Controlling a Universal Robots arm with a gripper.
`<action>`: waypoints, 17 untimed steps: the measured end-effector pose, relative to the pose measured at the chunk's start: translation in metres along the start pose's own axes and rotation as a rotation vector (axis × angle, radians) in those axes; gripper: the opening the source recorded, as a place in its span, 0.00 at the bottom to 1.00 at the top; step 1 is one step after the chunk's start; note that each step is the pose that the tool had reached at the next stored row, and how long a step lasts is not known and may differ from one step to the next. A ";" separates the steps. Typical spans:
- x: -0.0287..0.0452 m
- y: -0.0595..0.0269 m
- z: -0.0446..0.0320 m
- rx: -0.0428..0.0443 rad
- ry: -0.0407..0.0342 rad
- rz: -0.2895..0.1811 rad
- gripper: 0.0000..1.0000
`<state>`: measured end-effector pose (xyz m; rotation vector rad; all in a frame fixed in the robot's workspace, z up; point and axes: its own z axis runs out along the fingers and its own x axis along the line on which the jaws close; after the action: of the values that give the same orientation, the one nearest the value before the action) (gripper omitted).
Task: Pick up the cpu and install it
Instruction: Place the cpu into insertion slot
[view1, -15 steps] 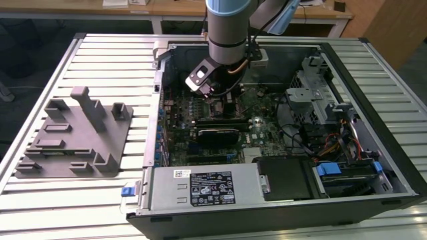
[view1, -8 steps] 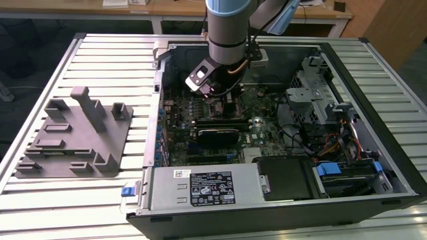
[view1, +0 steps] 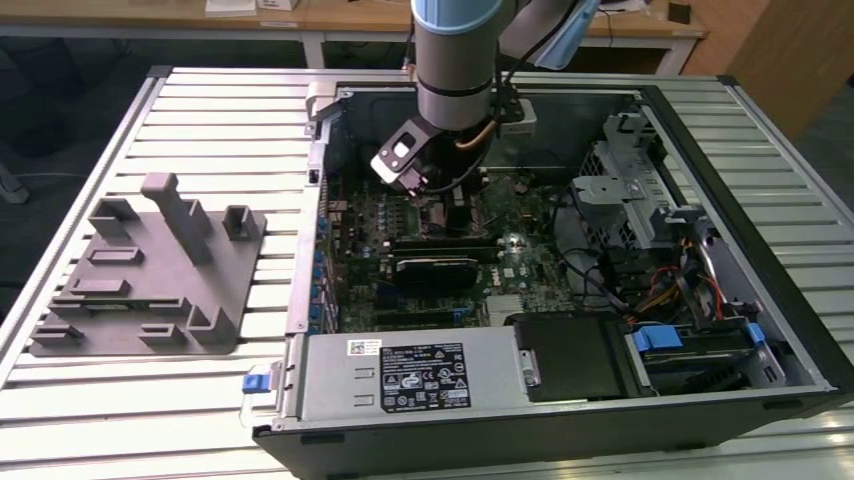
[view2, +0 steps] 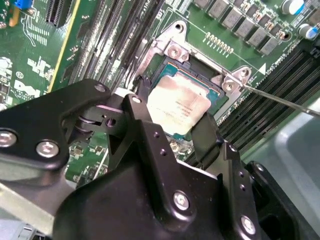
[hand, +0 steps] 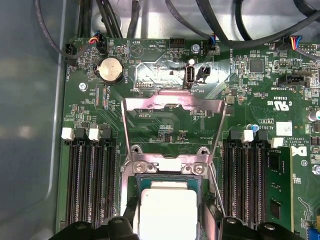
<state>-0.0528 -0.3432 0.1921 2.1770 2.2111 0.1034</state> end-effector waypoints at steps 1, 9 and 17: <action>0.0000 0.0000 0.0000 0.0000 -0.0001 0.000 0.61; 0.0012 0.0003 -0.0034 0.0000 -0.0001 0.000 0.61; 0.0025 0.0002 -0.0019 0.0002 -0.0003 0.000 0.61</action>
<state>-0.0528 -0.3407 0.1941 2.1770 2.2111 0.1029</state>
